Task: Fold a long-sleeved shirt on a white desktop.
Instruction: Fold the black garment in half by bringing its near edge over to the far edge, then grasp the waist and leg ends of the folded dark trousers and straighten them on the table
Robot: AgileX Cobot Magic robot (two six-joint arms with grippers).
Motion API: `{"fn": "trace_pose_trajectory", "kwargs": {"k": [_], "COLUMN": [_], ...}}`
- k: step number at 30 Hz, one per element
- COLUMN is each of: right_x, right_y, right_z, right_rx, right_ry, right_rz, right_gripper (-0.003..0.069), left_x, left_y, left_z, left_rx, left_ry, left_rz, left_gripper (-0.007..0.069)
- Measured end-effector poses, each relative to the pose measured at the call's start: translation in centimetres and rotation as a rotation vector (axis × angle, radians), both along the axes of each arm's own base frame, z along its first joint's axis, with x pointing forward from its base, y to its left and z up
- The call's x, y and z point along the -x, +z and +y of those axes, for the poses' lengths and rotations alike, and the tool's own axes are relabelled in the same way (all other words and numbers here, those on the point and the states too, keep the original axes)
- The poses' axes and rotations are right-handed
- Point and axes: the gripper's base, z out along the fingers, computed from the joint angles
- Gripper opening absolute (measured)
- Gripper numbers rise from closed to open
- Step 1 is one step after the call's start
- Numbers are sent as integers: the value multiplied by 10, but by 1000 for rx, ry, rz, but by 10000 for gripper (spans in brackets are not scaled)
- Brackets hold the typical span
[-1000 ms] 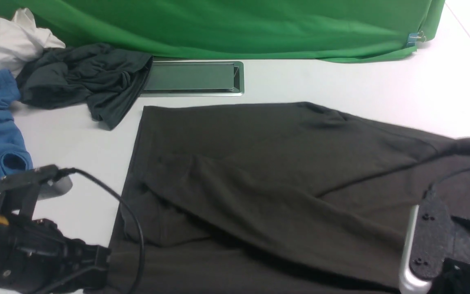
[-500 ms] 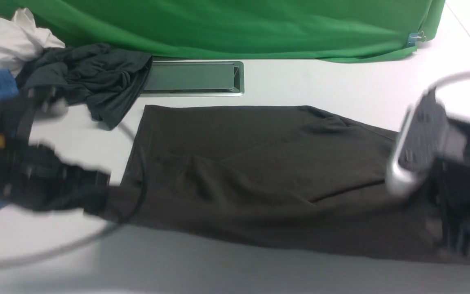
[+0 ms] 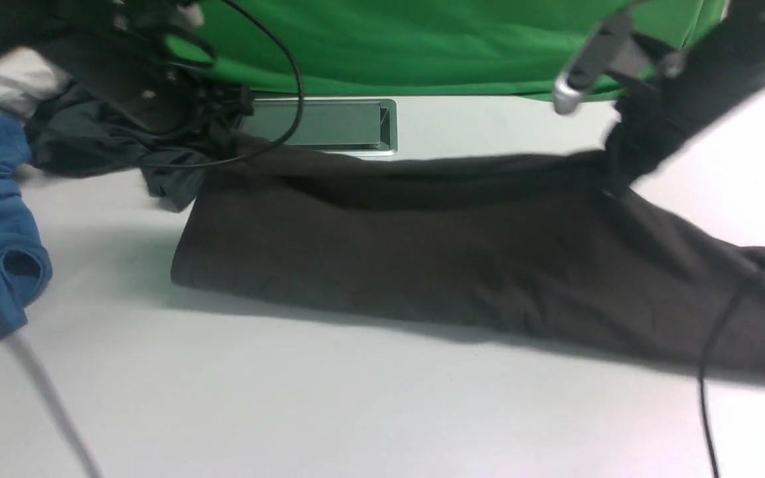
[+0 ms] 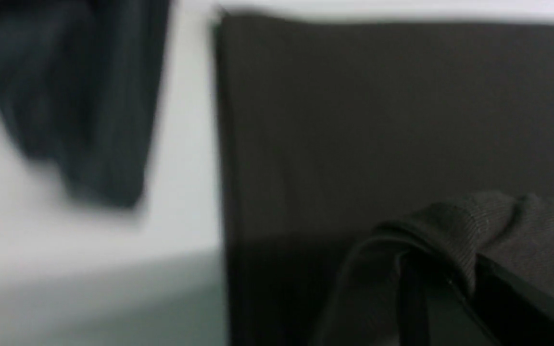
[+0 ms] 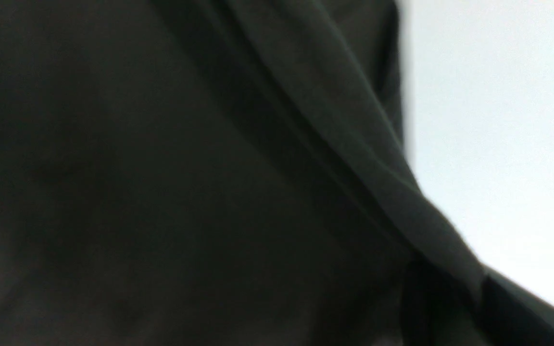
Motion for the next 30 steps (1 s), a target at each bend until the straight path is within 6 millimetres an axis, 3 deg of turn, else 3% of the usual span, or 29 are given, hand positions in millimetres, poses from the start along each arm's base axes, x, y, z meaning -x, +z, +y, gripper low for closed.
{"fn": "trace_pose_trajectory", "kwargs": {"k": [3,7,8,9,10,11,12,14,16,18,21,23,24,27,30], "right_x": [-29,-41,-42,-42,-43,-42,-41,-39,-37,-31,-6,3,18,44,68], "right_y": [-38,-81,-86,-86,-83,-78,-73,-57,-45,-15,47,63,86,117,135], "right_z": [6,8,8,8,8,8,8,7,7,5,-1,-4,-7,-14,-19], "right_rx": [-30,-62,-66,-67,-75,-79,-82,-103,-123,-179,-216,-217,-227,-256,-287], "right_ry": [-58,-151,-166,-167,-179,-183,-185,-207,-229,-290,-321,-320,-331,-383,-472], "right_rz": [-13,40,51,51,44,37,33,10,-8,-51,-100,-110,-119,-104,-46], "right_gripper": [68,165,219,219,289,369,405,470,501,527,538,539,540,540,540], "left_x": [-41,-64,-67,-68,-69,-70,-70,-69,-67,-62,-40,-34,-25,-1,25], "left_y": [-40,-66,-69,-69,-69,-62,-55,-38,-23,0,51,61,70,73,54], "left_z": [1,-1,-2,-2,-3,-3,-4,-3,-2,1,16,22,32,52,65], "left_rx": [-3,16,19,19,22,23,23,10,-3,-22,-32,-32,-31,-23,24], "left_ry": [34,41,35,35,26,15,6,-13,-27,-45,-60,-49,-31,22,81], "left_rz": [-59,-58,-46,-48,-32,-33,-32,-41,-48,-50,-18,-20,-18,37,152], "left_gripper": [118,272,328,340,412,497,567,640,665,680,693,694,694,694,694]}}
